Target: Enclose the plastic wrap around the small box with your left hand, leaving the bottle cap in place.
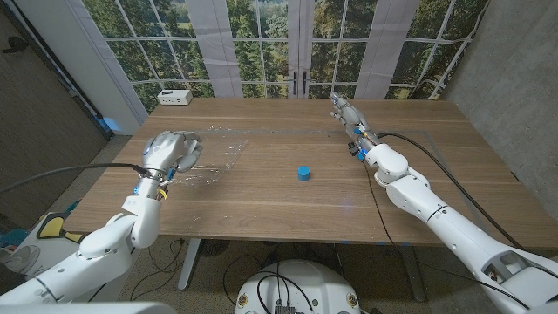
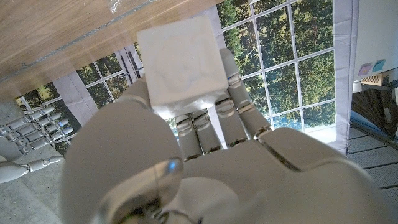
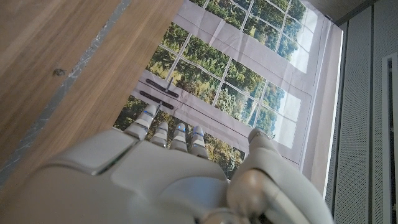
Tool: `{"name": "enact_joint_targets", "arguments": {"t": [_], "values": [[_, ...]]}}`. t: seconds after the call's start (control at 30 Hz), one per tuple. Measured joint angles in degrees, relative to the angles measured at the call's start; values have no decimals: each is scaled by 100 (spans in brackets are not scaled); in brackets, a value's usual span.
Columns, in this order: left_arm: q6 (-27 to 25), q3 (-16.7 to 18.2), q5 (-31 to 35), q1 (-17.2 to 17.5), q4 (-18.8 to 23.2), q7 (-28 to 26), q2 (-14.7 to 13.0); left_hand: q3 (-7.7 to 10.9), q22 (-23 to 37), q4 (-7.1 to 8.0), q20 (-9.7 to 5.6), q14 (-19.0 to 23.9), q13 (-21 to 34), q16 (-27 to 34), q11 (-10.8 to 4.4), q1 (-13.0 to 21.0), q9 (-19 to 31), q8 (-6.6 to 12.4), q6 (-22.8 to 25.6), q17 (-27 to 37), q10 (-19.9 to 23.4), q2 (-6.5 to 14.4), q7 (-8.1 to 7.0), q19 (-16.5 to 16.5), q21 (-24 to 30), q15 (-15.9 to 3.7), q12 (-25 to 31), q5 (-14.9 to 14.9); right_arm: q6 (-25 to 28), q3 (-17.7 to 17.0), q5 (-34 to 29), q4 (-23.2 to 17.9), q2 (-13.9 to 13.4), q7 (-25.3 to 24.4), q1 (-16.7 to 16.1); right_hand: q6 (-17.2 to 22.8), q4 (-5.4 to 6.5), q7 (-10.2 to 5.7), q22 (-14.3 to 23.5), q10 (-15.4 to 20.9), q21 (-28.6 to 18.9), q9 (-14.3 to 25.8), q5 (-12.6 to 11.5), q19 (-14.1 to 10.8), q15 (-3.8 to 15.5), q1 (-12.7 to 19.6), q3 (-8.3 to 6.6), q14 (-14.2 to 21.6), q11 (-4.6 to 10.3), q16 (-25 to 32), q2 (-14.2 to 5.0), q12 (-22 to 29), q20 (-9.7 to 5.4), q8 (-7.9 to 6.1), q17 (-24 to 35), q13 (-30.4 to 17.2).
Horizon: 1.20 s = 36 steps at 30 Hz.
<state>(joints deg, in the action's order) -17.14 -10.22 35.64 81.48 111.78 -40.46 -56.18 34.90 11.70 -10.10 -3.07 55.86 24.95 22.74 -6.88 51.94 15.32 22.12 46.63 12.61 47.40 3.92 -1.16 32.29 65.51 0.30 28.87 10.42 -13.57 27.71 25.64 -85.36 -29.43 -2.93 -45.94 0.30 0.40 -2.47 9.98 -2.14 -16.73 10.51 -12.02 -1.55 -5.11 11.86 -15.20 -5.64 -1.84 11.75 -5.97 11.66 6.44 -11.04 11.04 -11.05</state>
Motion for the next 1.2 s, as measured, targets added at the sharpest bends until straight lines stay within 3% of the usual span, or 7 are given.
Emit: {"name": "enact_joint_targets", "arguments": {"t": [0.47, 1.2], "values": [[-10, -302, -285, -756, -336, 595, -47, 0, -26, 1, 10, 10, 121, -12, 0, 0, -1, 0, 22, 8, 0, 0, 20, -9, 83, 10, 0, 0, 41, 15, -73, -157, -52, 7, -39, 0, 0, 0, 0, 1, 20, 0, 0, 0, 0, 0, 0, 0, -1, 0, 0, 0, 0, 0, 0, 0], [-268, -1149, -406, -2003, -736, 1890, -290, -7, -55, 7, -1, 10, 255, -100, 0, 0, 25, 0, 60, 35, 0, 0, 2, -82, 188, 10, 24, -8, 167, 155, -274, -495, -160, 104, -8, 0, 0, 0, 0, 20, 41, 0, 0, 1, 0, 0, 0, 0, -21, 0, 0, 0, 1, 0, 0, 0]]}}
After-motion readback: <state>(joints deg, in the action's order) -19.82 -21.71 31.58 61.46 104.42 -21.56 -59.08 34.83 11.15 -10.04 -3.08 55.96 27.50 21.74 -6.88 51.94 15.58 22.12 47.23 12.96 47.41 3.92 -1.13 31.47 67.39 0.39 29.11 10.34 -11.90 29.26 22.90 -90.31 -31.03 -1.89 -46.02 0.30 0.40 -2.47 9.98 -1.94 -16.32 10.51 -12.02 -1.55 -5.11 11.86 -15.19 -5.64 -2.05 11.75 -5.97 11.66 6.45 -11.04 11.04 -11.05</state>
